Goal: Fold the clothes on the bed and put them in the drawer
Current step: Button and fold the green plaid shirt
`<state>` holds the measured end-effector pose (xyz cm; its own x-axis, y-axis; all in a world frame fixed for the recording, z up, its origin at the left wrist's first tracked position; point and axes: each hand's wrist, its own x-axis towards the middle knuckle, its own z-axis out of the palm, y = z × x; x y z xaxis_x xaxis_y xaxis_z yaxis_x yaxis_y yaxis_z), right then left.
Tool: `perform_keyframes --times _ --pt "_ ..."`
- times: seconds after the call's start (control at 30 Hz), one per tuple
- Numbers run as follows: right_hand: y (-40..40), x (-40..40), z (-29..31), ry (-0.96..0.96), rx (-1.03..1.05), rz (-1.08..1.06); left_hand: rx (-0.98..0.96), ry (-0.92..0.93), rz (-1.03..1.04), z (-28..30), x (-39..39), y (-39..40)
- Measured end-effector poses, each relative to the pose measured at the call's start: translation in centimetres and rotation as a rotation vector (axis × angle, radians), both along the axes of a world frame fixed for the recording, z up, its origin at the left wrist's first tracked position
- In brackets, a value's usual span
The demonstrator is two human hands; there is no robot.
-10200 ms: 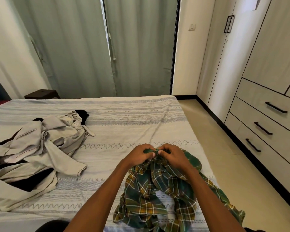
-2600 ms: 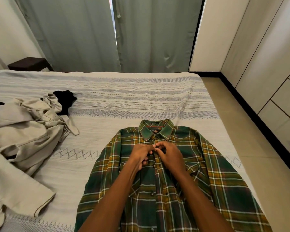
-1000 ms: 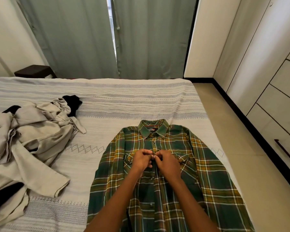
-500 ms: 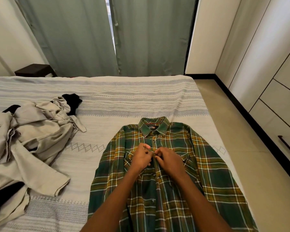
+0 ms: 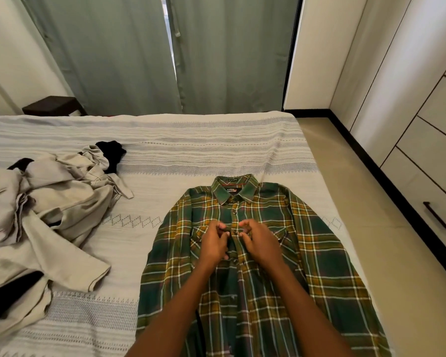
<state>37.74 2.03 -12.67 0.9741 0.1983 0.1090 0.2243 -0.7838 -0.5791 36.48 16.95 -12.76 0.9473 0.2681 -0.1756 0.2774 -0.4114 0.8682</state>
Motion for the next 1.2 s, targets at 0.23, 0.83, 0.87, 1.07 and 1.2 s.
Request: perform_keyframes --times 0.23,0.83,0.87,1.07,1.2 --pt "0.4 -5.5 -0.1 0.005 -0.165 -0.024 0.250 0.080 -0.217 0.0 -3.3 0.4" --pt "-0.2 -7.3 1.2 0.065 -0.321 -0.215 0.221 0.151 -0.177 0.5 -4.9 -0.7" --pt "-0.1 -7.3 1.5 0.070 -0.275 -0.218 0.175 0.177 -0.173 0.6 -4.8 -0.7" --pt "0.5 -7.9 2.0 0.147 -0.154 -0.179 -0.042 0.251 -0.143 0.8 -4.5 -0.7" --pt "1.0 -8.3 1.5 0.097 -0.155 -0.185 -0.113 0.271 -0.127 0.8 -4.8 -1.0"
